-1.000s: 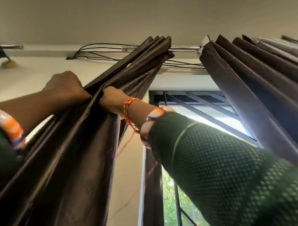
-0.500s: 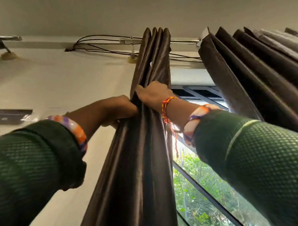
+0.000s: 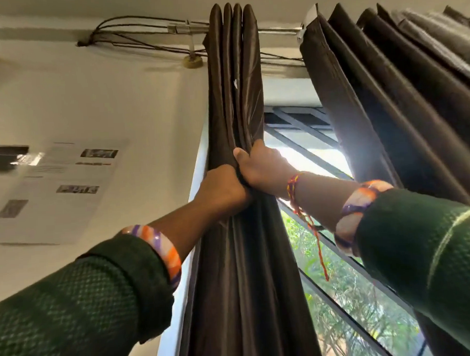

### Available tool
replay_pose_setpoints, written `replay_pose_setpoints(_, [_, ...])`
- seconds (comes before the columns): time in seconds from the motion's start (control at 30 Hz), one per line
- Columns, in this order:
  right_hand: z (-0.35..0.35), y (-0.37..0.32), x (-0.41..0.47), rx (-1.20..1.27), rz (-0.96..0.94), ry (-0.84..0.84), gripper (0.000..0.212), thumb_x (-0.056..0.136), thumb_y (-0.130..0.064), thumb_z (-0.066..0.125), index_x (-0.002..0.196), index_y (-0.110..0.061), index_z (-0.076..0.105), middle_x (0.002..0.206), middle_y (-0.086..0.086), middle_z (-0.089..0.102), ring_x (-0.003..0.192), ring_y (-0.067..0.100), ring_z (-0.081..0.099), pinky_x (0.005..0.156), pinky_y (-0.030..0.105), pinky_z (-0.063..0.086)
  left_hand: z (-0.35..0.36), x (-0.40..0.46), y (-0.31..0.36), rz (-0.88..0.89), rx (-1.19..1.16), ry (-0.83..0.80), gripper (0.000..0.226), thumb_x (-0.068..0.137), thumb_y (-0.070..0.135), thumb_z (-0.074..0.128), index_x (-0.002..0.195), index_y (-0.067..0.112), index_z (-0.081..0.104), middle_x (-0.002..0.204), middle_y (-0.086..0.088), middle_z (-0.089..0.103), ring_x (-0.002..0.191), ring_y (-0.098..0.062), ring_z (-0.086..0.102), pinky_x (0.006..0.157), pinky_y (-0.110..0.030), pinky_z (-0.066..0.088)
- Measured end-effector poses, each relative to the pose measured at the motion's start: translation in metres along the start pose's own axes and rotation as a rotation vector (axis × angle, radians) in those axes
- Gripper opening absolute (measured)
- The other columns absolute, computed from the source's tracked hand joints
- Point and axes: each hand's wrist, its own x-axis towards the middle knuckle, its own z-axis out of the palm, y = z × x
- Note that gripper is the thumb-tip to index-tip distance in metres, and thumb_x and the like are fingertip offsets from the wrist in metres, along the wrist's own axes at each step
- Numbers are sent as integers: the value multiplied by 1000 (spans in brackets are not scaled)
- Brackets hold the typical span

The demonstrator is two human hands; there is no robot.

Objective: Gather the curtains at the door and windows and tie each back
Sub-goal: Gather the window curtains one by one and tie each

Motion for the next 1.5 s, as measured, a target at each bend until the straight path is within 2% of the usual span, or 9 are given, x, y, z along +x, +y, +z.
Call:
replay_pose_setpoints(0.2, [14,19,-53,-36,-65,114,60,92,-20,48,143,-17,15,128,12,49,108,37,56,82,40,44,13,-52,-17,-82,54,97,34,88,39,51,109,11,51,99,-4,59,88,-26,57,75,-32,46])
replay_pose_setpoints(0.4, [29,15,-122,-216,-189,124,72,86,-7,50,146,-31,17,155,7,3,132,30,31,82,39,45,23,-109,-25,-27,363,63,74,94,37,41,146,25,-10,126,-14,55,103,-31,58,72,-36,40])
replay_pose_setpoints(0.53, [39,19,-155,-119,-115,83,42,89,-17,49,130,-23,46,155,7,7,136,28,23,92,41,44,16,-145,-36,-22,335,133,46,98,40,29,143,36,21,135,-8,50,111,-31,55,81,-38,44])
replay_pose_setpoints(0.63, [49,25,-176,-193,-103,186,34,90,-31,43,116,-15,58,155,14,16,140,34,17,96,48,40,9,-168,-43,-46,289,137,35,97,39,29,112,24,56,106,-7,61,90,-25,58,69,-30,39])
replay_pose_setpoints(0.77, [62,24,-216,-301,-299,307,43,88,-40,39,105,-11,66,153,13,27,142,32,21,105,47,26,-10,-193,-47,-191,111,-3,37,98,34,32,98,16,64,103,-10,67,95,-30,59,86,-37,47])
replay_pose_setpoints(0.93, [76,16,-248,-315,-331,151,64,91,-51,26,87,-8,75,138,12,51,141,26,28,111,53,5,-28,-214,-58,-135,112,-16,29,96,26,38,76,13,55,78,-9,63,76,-28,59,71,-36,46])
replay_pose_setpoints(1.13, [76,5,-265,-432,-214,-212,86,83,-72,12,113,-13,67,150,20,31,146,30,-6,105,60,-22,-44,-223,-69,-331,262,-82,36,93,19,50,128,12,54,130,-10,57,119,-26,52,101,-32,38])
replay_pose_setpoints(1.3, [92,-1,-285,-410,-292,-241,80,80,-64,22,147,-20,27,155,18,15,145,32,-9,104,63,-20,-40,-238,-68,-390,-64,-76,45,94,44,37,93,10,66,91,-3,67,83,-15,63,77,-27,49])
replay_pose_setpoints(1.5, [102,-6,-303,-132,-158,-95,85,83,-69,23,147,-13,24,154,25,13,145,33,7,112,51,-4,-45,-238,-97,-341,186,89,32,91,24,51,70,2,58,68,-9,60,63,-23,57,58,-28,44])
